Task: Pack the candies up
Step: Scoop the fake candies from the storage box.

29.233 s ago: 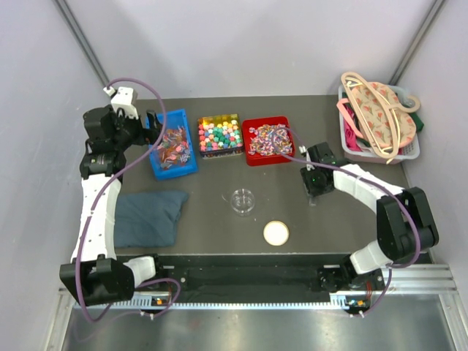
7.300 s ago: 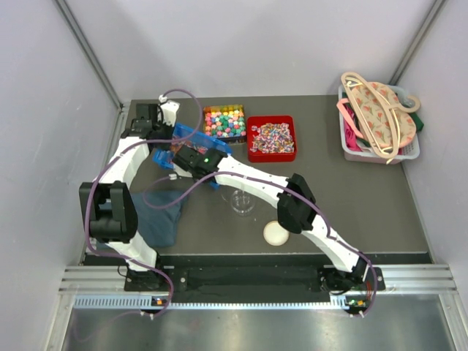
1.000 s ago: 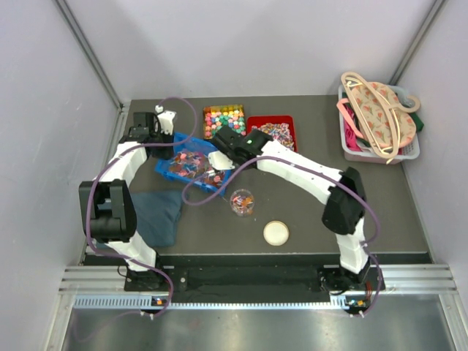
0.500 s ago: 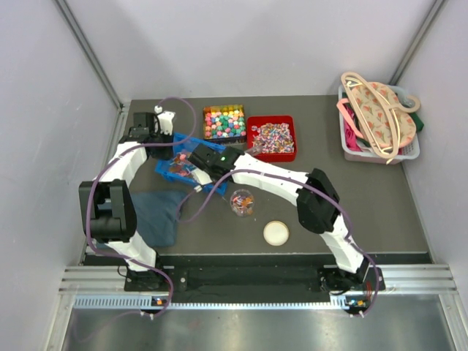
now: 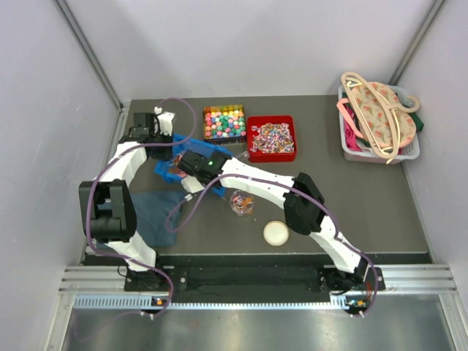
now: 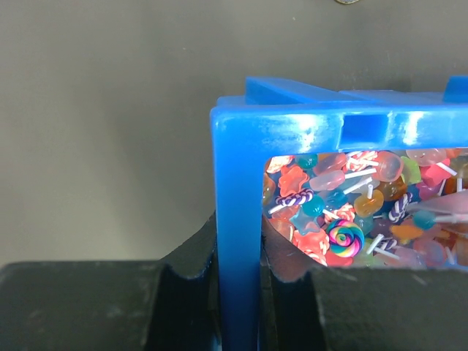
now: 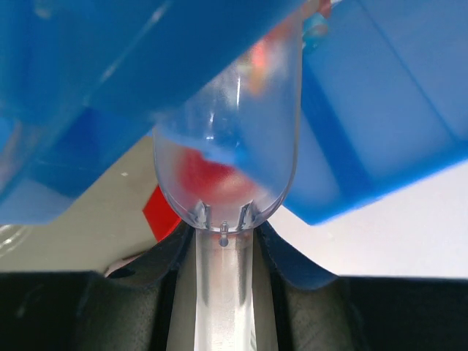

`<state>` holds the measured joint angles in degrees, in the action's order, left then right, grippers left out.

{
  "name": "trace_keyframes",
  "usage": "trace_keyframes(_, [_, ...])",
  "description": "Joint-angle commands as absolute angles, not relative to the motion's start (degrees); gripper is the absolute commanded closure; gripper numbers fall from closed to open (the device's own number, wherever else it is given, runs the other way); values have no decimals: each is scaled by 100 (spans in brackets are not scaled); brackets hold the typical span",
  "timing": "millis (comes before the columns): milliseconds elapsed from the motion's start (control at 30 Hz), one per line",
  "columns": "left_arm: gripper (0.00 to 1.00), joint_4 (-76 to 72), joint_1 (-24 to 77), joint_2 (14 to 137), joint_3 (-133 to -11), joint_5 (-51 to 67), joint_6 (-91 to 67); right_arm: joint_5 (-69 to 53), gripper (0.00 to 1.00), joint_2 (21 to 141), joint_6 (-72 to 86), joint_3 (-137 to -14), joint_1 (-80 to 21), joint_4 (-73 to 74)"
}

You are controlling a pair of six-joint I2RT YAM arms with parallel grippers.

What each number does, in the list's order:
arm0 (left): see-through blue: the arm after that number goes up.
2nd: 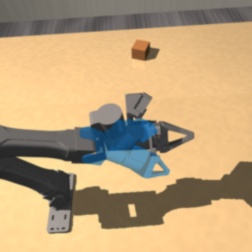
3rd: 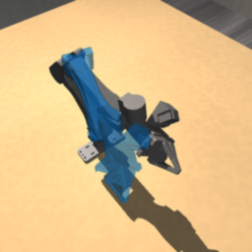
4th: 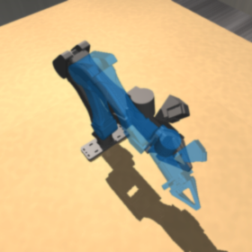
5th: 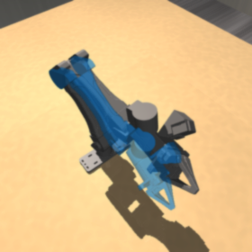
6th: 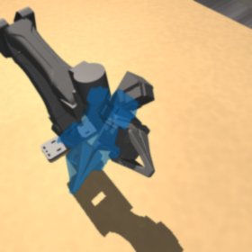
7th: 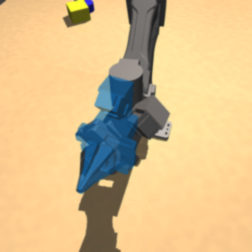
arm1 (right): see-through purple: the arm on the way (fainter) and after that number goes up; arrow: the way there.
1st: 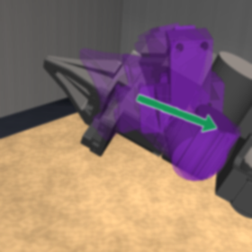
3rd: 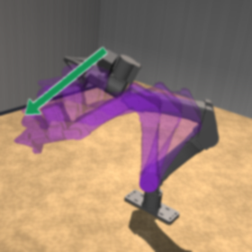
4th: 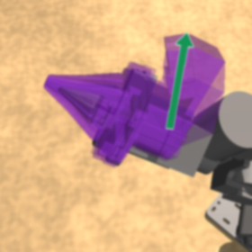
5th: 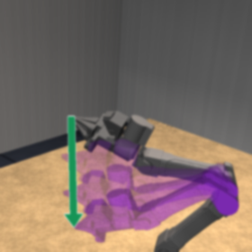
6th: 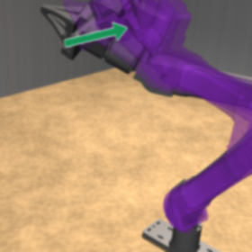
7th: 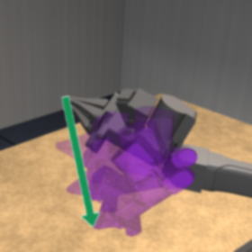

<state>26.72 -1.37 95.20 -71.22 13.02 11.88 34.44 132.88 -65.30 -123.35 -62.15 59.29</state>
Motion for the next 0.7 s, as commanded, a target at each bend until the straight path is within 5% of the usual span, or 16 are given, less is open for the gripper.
trace_keyframes(0, [100, 2277, -141, 9150, -7339, 1784, 835, 2664, 100, 13526, -6171, -12937, -6293, 6600])
trace_keyframes(667, [100, 2224, -149, 8983, -7242, 1925, 835, 791, 100, 14001, -5010, -13386, -6205, 5828])
